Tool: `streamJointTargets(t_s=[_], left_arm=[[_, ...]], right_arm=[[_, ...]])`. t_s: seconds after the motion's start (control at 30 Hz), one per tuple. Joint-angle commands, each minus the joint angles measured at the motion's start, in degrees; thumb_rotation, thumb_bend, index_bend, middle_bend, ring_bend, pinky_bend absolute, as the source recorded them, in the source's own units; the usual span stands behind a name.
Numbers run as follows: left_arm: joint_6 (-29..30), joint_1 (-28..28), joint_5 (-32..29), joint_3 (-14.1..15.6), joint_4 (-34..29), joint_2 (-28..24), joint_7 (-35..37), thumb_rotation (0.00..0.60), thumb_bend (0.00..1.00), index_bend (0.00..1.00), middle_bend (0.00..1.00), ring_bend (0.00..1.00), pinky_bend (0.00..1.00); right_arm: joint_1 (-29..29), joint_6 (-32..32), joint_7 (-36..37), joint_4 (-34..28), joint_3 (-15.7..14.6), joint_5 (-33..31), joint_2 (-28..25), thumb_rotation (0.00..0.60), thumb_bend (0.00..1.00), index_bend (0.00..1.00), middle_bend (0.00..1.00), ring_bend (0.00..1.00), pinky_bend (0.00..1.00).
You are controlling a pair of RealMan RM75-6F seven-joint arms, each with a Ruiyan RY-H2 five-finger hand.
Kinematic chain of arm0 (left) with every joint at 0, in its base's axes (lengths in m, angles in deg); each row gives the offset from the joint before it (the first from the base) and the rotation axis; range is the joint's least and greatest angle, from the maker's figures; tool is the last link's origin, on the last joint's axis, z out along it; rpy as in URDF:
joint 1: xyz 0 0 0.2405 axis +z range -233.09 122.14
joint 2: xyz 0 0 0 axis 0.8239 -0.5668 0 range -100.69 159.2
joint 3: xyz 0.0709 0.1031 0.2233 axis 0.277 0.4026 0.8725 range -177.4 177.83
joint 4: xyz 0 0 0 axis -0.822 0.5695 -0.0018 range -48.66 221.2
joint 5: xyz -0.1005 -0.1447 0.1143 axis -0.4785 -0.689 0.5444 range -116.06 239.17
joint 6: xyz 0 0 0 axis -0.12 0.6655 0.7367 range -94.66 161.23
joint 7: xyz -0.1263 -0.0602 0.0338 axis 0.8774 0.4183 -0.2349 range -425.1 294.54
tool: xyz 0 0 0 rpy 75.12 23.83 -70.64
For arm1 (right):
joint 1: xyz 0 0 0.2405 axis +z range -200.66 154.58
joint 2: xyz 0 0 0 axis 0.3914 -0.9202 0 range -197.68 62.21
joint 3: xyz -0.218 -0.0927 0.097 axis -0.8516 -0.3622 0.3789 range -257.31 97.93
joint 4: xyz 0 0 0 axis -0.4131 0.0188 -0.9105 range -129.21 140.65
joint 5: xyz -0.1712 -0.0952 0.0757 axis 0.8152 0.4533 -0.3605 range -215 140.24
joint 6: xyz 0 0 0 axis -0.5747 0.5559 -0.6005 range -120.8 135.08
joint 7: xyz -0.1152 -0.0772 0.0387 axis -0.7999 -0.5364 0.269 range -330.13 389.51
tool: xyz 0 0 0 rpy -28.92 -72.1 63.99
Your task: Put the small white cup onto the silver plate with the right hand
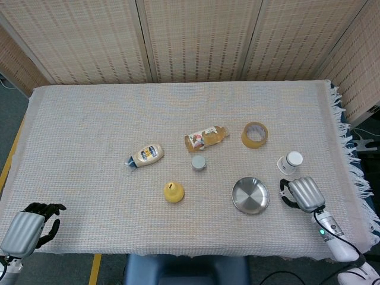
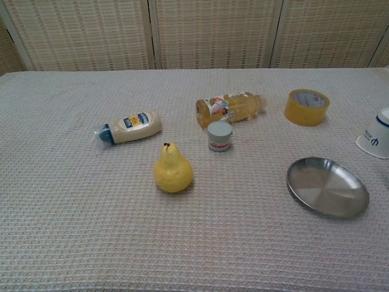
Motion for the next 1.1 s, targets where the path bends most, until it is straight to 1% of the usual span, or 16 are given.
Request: streamJointTargets(t_s=[0.03, 0.17, 0.27, 0.33, 0.37, 0.4, 0.47, 0.53, 0.6, 0.67, 0.77, 0.9, 0.97, 1.0, 1.07, 1.1], left_arm=[[0.0, 0.0, 0.0, 0.0, 0.0, 0.0, 0.1, 0.6, 0.51, 0.37, 0.46, 0.42, 0.38], [0.0, 0.0, 0.0, 0.0, 0.0, -0.1, 0.3, 0.6, 0.51, 0.37, 0.46, 0.42, 0.38], [0.2, 0.0, 0.0, -0.1, 0.0, -0.1, 0.4, 0.6, 0.51, 0.37, 0.46, 0.42, 0.38], [0.2, 0.1, 0.0, -0.1, 0.1, -0.2, 0.5, 0.6, 0.51, 0.37, 0.46, 0.42, 0.38], [0.2, 0.1, 0.0, -0.1, 0.0, -0.2, 0.6, 0.6, 0.51, 0.37, 0.46, 0.42, 0.38], [0.2, 0.1, 0.0, -0.1, 0.1, -0.2, 0.6, 0.6, 0.52, 0.37, 0.46, 0.42, 0.38], [0.3, 0.1, 0.0, -0.1, 0.1, -0.3, 0.6, 0.6, 0.51, 0.37, 0.46, 0.42, 0.38], [0.3, 0.1, -0.1, -0.1, 0.0, -0.3, 0.7, 0.6, 0.51, 0.37, 0.46, 0.42, 0.38], [0.2, 0.1, -0.1, -0.1, 0.0, -0.3, 0.6, 0.6, 0.51, 0.37, 0.46, 0.42, 0.38], [0.2, 0.0, -0.1, -0.1, 0.0, -0.3, 0.6, 0.6, 0.51, 0.37, 0.46, 0.42, 0.38], [0.2, 0.1, -0.1, -0.1, -0.1, -0.3, 0.6, 0.6, 0.52, 0.37, 0.46, 0.42, 0.38], [0.2, 0.1, -0.2, -0.1, -0.2, -0.4, 0.6, 0.6, 0.52, 0.37, 0.46, 0.42, 0.38], [0.1, 0.1, -0.3, -0.1, -0.2, -0.4, 0.7, 0.6, 0.51, 0.37, 0.46, 0.42, 0.38], [0.1, 0.1, -0.3, -0.1, -0.2, -0.4, 0.7, 0.6, 0.51, 0.37, 0.46, 0.42, 0.38], [0.0, 0.1, -0.2, -0.1, -0.3, -0.4, 0.6, 0.6, 0.51, 0.37, 0.46, 0.42, 0.38], [0.0, 0.0, -0.2, -0.1, -0.3, -0.4, 0.5, 0.6, 0.51, 0.37, 0.46, 0.42, 0.38]], right_arm=[[1.5, 0.4, -0.4, -2.1, 0.2, 1.5, -0.1, 0.6, 0.21, 0.6, 0.91, 0.81, 1.0], [2.7, -1.5, -0.9, -2.3, -0.2, 1.8, 1.0, 0.6, 0.21, 0.59, 0.91, 0.81, 1.0], [3.6, -3.3, -1.3, -1.3, -0.9, 2.1, 1.9, 0.6, 0.21, 0.54, 0.91, 0.76, 1.0], [4.1, -4.3, -0.9, -1.0, -1.4, 2.3, 2.2, 0.6, 0.2, 0.49, 0.89, 0.69, 1.0], [4.3, -4.5, -0.2, -0.9, -1.5, 2.4, 2.3, 0.6, 0.19, 0.47, 0.86, 0.65, 0.99], [4.4, -4.7, 0.8, -0.8, -1.7, 2.5, 2.4, 0.6, 0.17, 0.45, 0.81, 0.6, 0.98], [4.8, -4.4, 3.0, -0.4, -1.9, 3.0, 2.5, 0.6, 0.14, 0.41, 0.68, 0.5, 0.91], [5.0, -3.3, 5.2, 0.4, -2.0, 3.8, 2.7, 0.6, 0.12, 0.37, 0.53, 0.36, 0.78], [5.1, -1.2, 8.2, 1.4, -2.1, 4.9, 3.1, 0.6, 0.11, 0.36, 0.44, 0.26, 0.66], [5.1, 0.9, 11.4, 2.3, -2.1, 5.9, 3.4, 0.6, 0.11, 0.36, 0.38, 0.19, 0.55], [5.0, 4.7, 16.3, 4.4, -1.7, 7.0, 4.0, 0.6, 0.12, 0.36, 0.36, 0.17, 0.49], [4.4, 8.2, 11.6, 8.1, 0.6, 5.8, 5.2, 0.6, 0.27, 0.4, 0.36, 0.17, 0.49], [4.2, 8.7, 6.6, 10.0, 1.8, 4.6, 5.5, 0.6, 0.28, 0.4, 0.36, 0.17, 0.48], [4.2, 8.5, 4.8, 10.5, 2.3, 4.0, 5.4, 0.6, 0.28, 0.38, 0.35, 0.16, 0.46], [4.1, 6.6, 1.0, 10.6, 2.9, 2.2, 4.9, 0.6, 0.24, 0.29, 0.29, 0.11, 0.36], [4.1, 5.4, 0.0, 10.2, 3.0, 1.4, 4.5, 0.6, 0.19, 0.23, 0.23, 0.06, 0.28]])
